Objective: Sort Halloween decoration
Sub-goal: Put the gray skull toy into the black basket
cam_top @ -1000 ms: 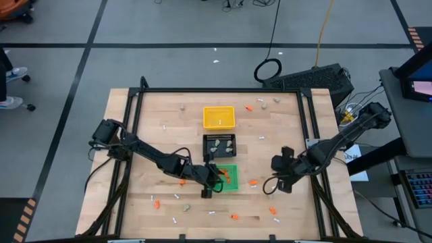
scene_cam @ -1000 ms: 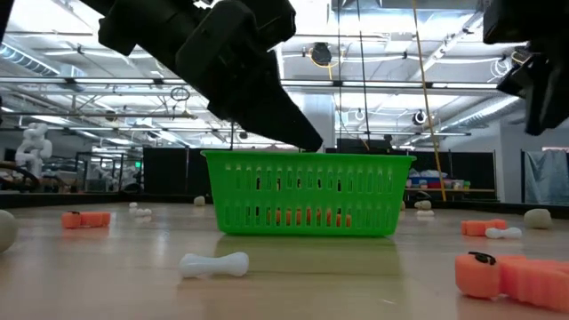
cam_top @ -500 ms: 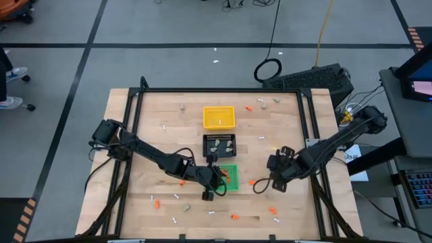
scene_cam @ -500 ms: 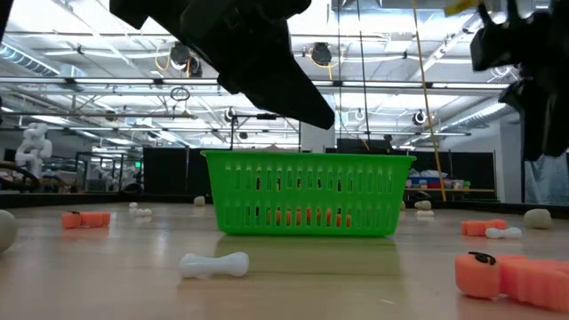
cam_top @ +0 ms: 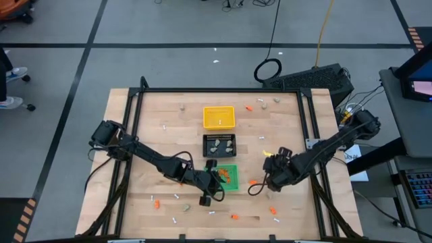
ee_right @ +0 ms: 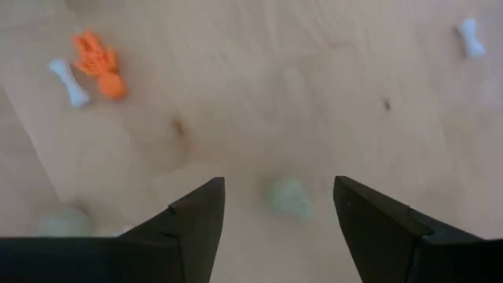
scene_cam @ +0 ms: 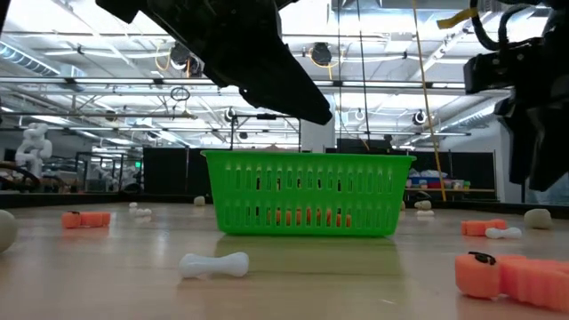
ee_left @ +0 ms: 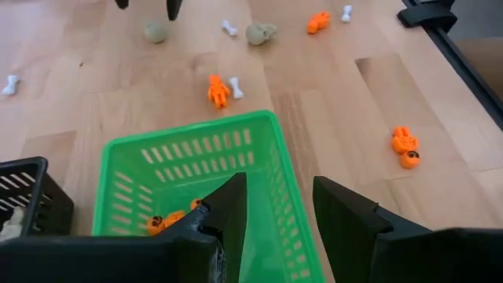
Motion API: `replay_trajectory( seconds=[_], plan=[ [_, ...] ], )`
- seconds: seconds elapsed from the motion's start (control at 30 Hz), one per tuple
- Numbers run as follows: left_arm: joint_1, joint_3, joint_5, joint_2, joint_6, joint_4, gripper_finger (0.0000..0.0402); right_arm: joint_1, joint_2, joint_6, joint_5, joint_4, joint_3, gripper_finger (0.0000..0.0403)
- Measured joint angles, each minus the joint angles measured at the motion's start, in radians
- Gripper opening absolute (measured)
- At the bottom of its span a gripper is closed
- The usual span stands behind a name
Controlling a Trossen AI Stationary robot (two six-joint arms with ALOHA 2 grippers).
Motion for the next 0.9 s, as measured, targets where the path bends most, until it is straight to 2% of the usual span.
replay_trajectory(
  seconds=[0.2, 0.4, 0.6, 0.9],
  plan=[
    [0.0, 0.0, 0.0, 0.0, 0.001, 0.001, 0.0145, -0.059, -0.057, 0.016, -0.023, -0.078, -0.007, 0.0227],
    [0.0, 0.0, 0.0, 0.0, 0.002, 0.001, 0.0145, -0.102, -0.105, 0.016, -0.093, 0.029, -0.121, 0.0227],
    [-0.004, 0.0, 0.0, 0.0, 0.001, 0.002, 0.0145, -0.134, -0.152, 0.046, -0.108, 0.161, -0.189, 0.0227],
    [-0.003, 0.0, 0.0, 0.0, 0.001, 0.009, 0.0145, -0.173, -0.136, 0.133, -0.153, 0.173, -0.213, 0.0227]
  ],
)
